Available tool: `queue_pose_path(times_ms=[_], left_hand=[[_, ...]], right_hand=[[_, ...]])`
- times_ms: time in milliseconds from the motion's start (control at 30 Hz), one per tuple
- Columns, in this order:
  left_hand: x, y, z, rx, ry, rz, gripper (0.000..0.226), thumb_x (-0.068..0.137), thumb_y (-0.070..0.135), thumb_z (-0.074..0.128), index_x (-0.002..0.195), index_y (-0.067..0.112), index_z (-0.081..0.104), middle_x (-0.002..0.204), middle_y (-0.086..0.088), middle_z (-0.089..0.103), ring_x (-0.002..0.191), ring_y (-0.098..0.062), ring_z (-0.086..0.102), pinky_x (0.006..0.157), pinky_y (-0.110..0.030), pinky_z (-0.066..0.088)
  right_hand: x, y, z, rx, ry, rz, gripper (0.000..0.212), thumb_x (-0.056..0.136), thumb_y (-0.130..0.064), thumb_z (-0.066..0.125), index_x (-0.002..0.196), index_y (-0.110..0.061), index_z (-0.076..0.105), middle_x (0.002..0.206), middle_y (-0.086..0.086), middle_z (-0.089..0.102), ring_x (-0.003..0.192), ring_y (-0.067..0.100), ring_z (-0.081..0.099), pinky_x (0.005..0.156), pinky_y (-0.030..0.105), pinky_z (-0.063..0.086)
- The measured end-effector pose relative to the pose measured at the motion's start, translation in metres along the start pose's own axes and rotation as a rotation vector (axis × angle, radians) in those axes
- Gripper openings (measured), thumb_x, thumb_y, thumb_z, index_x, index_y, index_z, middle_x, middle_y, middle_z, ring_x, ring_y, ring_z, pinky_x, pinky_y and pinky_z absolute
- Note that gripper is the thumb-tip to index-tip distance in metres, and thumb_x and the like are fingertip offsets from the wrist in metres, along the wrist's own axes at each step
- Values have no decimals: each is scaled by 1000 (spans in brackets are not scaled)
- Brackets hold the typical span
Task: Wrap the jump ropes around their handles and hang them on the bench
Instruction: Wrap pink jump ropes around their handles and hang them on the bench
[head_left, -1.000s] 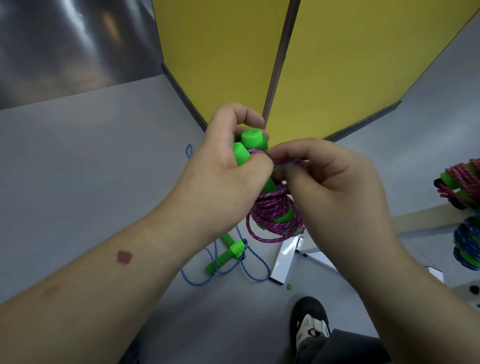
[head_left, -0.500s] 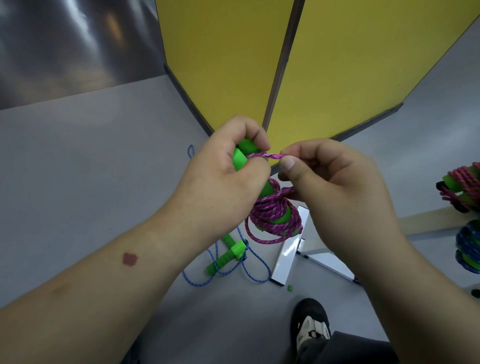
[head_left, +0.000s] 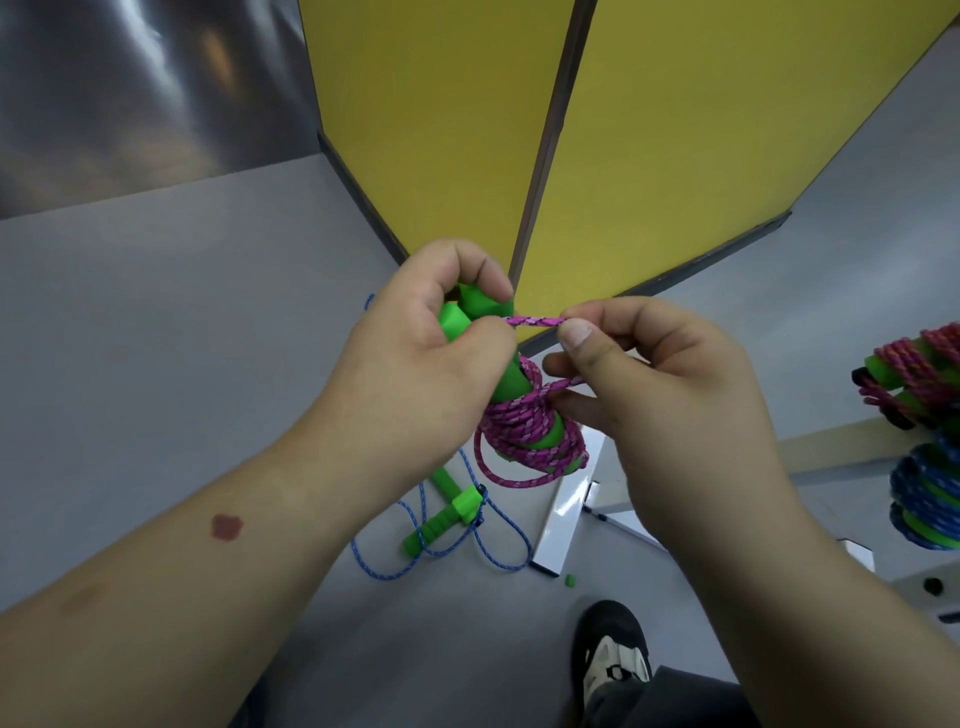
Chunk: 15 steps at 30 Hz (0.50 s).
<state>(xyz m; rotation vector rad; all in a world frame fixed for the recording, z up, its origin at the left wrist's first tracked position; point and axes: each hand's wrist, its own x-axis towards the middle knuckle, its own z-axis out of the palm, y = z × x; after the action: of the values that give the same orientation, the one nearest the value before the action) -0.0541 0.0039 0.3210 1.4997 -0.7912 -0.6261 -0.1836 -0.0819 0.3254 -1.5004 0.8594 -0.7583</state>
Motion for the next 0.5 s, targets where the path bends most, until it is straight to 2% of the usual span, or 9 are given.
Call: queue_pose_path(times_ms=[67,167,200,267,333,367,433,500], left_hand=[[1,-6,2,-35,9,-40,28,73,13,53,84,36,64,98,-13,66,73,-20,55,67,-40,48],[2,-11,5,-42,-4,-49,28,78,15,57,91,38,69,81,7,65,66,-16,53,63,-37,48],[3,-11,7,-48,-7,-41,27,80,16,58,91,38,69,81,7,65,67,-20,54,63,-40,49],[3,-12,12,-17,-6,-13,23,83,17,59,86,37,69,89,-5,66,75,-32,57,64,-46,51],[5,-18,19,73,-10,11,18,87,16,61,83,33,67,94,-11,65,76,-29,57,60,-38,48],[6,-23,23,132,-16,15,19,89,15,62,83,32,66,92,-12,64,69,-22,56,57,-33,45],[6,-33,34,250,-39,21,22,92,17,62,83,36,63,87,-5,62,59,-9,50,49,-20,40],[5,-42,50,320,-80,10,20,94,22,62,85,39,61,87,5,58,61,-5,49,47,-11,34]], right_hand=[[1,0,-1,-32,-24,-13,12,96,-11,66,89,-19,71,71,-4,67,80,16,74,73,43,64],[5,0,-9,-34,-51,-28,16,97,-4,60,90,-18,64,76,-4,62,82,17,75,71,44,64],[6,0,-11,-35,-66,-23,22,98,-1,57,86,-18,65,77,-5,63,84,17,74,72,43,64],[7,2,-15,-75,-95,2,34,98,3,51,78,-18,70,78,-5,70,85,17,74,74,40,64],[8,6,-21,-158,-99,22,39,98,3,49,79,-19,74,83,0,74,83,15,73,76,38,64],[8,8,-24,-230,-84,6,39,98,2,49,82,-21,76,87,0,74,81,14,73,76,39,63],[8,13,-33,-432,-61,-60,40,96,0,50,88,-30,76,98,-2,68,81,15,70,77,38,61],[7,26,-44,-626,-63,-85,39,92,-1,51,98,-31,76,100,-6,59,79,10,64,73,28,55]])
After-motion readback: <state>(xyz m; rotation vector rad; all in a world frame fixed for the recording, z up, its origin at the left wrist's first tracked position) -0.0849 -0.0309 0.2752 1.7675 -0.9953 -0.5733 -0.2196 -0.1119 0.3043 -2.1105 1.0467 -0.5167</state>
